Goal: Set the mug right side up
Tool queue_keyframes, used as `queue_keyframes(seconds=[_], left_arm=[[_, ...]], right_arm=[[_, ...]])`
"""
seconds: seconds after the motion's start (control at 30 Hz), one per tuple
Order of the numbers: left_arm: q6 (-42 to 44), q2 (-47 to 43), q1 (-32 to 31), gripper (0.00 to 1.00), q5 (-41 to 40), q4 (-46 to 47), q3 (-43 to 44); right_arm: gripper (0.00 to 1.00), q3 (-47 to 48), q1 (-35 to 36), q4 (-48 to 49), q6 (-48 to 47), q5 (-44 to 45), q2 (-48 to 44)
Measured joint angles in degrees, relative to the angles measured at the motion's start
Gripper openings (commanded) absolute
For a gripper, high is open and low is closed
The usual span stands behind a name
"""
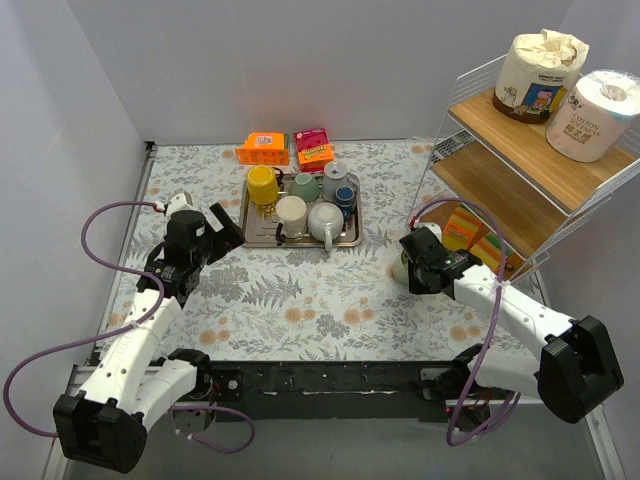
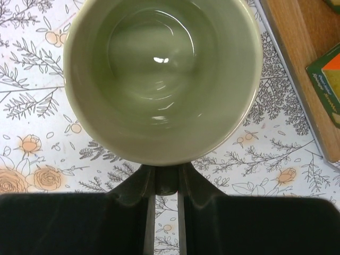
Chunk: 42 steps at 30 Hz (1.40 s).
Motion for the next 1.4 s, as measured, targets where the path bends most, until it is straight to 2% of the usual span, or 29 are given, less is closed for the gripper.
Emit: queue_keyframes(seconds=[0.2, 0.23, 0.27, 0.3, 0.4, 0.47, 0.5, 0.7, 0.83, 1.07, 1.3, 1.4], left_arm=[[2.84, 3.56, 0.0, 0.98, 0.13, -2.01, 0.35], [3.39, 4.13, 0.0, 0.98, 0.55, -2.25, 0.61], [3.67, 4.61, 0.0, 0.98, 0.98, -2.4, 0.92], [4.04, 5.44, 0.0, 0.98, 2.03, -2.47, 1.44], [4.5, 7.3, 0.0, 0.98, 5.05, -2.16, 2.21], [4.42, 8.09, 0.0, 0.98, 6.78, -1.95, 2.21], [4.39, 8.39, 0.0, 0.98, 7.8, -1.84, 2.16], [5.25, 7.96, 0.0, 0.98, 13.73, 1.57, 0.79], [7.02, 8.35, 0.0, 0.98, 17.0, 3.74, 0.68], [10.4, 11.15, 0.0, 0.98, 23.41, 10.88, -0.35], [14.78, 20.5, -0.17, 0.98, 28.11, 20.46, -0.68], [16.81, 24.72, -0.61, 0.98, 28.28, 22.18, -0.44]], right_arm=[[0.01, 2.54, -0.02, 0.28, -0.46, 1.25, 4.04], [0.04, 2.82, -0.02, 0.28, -0.44, 1.4, 4.46], [0.11, 3.02, -0.02, 0.31, -0.46, 1.44, 4.74], [0.29, 3.28, -0.04, 0.24, -0.55, 1.46, 5.07], [0.49, 3.74, -0.04, 0.35, -1.05, 1.38, 5.7], [0.56, 4.02, -0.04, 0.79, -1.53, 1.11, 6.43], [0.63, 4.22, -0.04, 0.81, -1.66, 1.11, 6.82], [0.84, 5.18, -0.04, 0.81, -2.56, -0.17, 7.23], [0.88, 6.6, -0.04, 0.52, -3.26, -1.97, 4.13], [0.86, 15.65, -0.04, 1.31, -3.82, -6.43, -1.25], [0.85, 15.15, -0.04, 13.27, -8.37, -17.53, -12.52], [0.83, 15.28, -0.04, 17.11, -9.66, -22.53, -13.49]])
